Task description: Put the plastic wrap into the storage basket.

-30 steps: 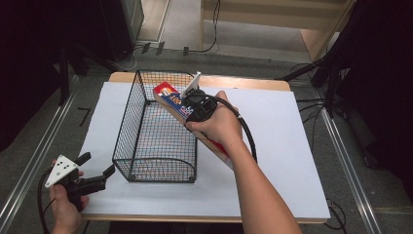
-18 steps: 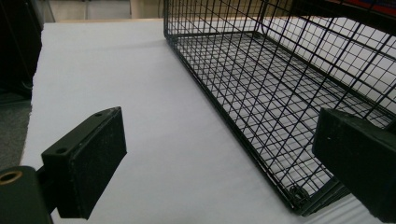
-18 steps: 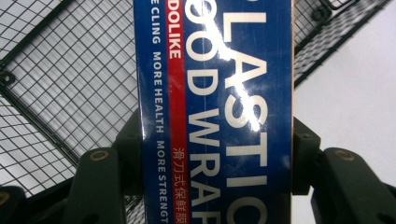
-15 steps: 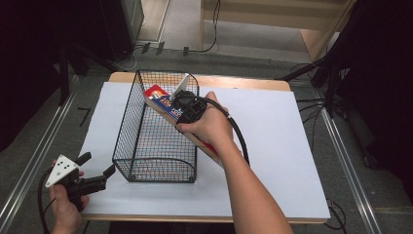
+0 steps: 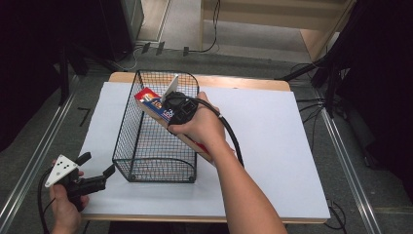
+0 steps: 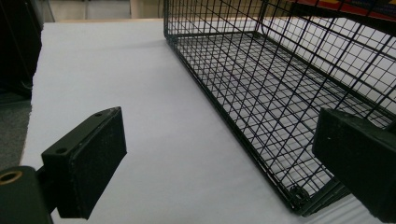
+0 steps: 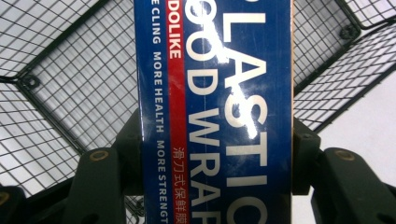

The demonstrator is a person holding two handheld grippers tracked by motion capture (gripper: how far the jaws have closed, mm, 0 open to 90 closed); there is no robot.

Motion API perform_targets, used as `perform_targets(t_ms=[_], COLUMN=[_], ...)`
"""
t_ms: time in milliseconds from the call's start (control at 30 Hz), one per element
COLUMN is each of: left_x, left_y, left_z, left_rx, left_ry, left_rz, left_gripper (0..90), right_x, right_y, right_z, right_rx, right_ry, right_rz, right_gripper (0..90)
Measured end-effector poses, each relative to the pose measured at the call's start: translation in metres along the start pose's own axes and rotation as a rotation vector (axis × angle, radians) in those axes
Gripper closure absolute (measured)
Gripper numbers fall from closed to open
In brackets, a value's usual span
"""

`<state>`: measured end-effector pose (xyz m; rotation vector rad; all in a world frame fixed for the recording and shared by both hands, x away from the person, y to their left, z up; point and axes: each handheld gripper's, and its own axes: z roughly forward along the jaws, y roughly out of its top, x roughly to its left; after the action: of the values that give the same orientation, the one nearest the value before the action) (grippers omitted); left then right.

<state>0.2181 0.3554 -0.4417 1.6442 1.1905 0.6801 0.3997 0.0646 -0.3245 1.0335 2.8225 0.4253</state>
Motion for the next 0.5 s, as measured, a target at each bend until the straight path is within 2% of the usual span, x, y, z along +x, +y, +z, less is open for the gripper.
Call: perform_targets(t_ms=[500], left_x=[0.0003], left_y=[0.0], left_z=[-0.0001], left_rx=[0.003], left_ry=[0.0], left_rz=[0.002], left_gripper=[3.5], right_x=[0.0023], right_y=[0.0013], right_z=[0.0036], right_rx=[0.005], right_ry=[0.005], right_rz=[-0.008], right_gripper=[41.3])
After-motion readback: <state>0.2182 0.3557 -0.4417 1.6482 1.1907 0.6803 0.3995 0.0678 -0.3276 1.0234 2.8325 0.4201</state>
